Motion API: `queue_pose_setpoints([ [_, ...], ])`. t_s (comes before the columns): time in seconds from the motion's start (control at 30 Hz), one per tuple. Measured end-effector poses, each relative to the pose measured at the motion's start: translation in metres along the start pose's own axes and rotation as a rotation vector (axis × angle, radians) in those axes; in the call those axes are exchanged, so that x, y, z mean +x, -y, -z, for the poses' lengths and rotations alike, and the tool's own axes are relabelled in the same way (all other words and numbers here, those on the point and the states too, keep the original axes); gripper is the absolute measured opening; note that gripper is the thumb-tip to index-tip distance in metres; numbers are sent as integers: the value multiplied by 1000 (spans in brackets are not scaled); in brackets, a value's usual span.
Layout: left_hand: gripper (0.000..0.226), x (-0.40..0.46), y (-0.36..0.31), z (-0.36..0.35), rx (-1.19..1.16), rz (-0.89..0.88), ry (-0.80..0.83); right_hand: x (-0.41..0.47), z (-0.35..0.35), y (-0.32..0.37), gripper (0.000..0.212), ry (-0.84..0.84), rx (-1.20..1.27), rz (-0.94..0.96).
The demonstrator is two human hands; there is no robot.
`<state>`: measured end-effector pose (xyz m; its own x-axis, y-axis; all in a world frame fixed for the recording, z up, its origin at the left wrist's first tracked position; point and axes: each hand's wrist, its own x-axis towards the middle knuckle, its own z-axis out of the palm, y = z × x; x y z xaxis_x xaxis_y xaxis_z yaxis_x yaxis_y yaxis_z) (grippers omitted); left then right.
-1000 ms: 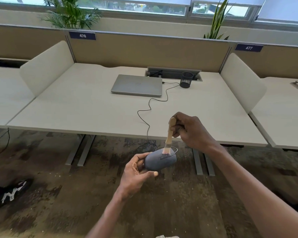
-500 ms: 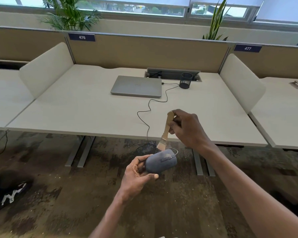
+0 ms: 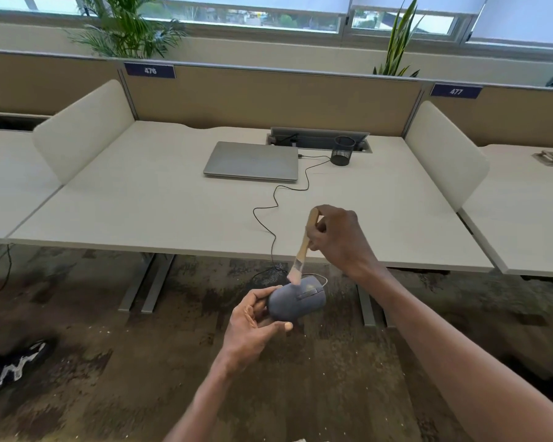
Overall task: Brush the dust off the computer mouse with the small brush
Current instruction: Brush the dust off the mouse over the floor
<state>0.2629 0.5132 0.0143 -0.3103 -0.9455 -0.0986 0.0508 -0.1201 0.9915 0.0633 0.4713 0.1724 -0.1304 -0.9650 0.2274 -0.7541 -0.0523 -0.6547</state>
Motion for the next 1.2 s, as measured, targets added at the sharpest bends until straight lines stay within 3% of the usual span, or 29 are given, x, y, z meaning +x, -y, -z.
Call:
queue_pose_setpoints([
  [0.17, 65, 2, -2, -5, -2, 16, 14, 2, -22, 12, 6, 58, 106, -98],
  [0.57, 70, -1, 3, -3, 27, -10, 14, 14, 2, -6, 7, -14, -403, -113],
  [0.77, 70, 3, -1, -1, 13, -23, 6, 9, 3, 3, 5, 23, -47, -102],
  [0.9, 69, 2, -3, 0, 17, -28, -2, 2, 3, -5, 5, -116, -245, 10],
  [0.97, 69, 2, -3, 0, 19, -22, -7, -2, 6, -7, 5, -136, -113, 65],
  [1.07, 69, 2, -2, 0, 16, -18, -15, -9, 8, -4, 21, 44, 189, 84],
  [1.2, 71, 3, -3, 2, 12, -24, -26, -17, 11, -10, 37, 152, 155, 135],
])
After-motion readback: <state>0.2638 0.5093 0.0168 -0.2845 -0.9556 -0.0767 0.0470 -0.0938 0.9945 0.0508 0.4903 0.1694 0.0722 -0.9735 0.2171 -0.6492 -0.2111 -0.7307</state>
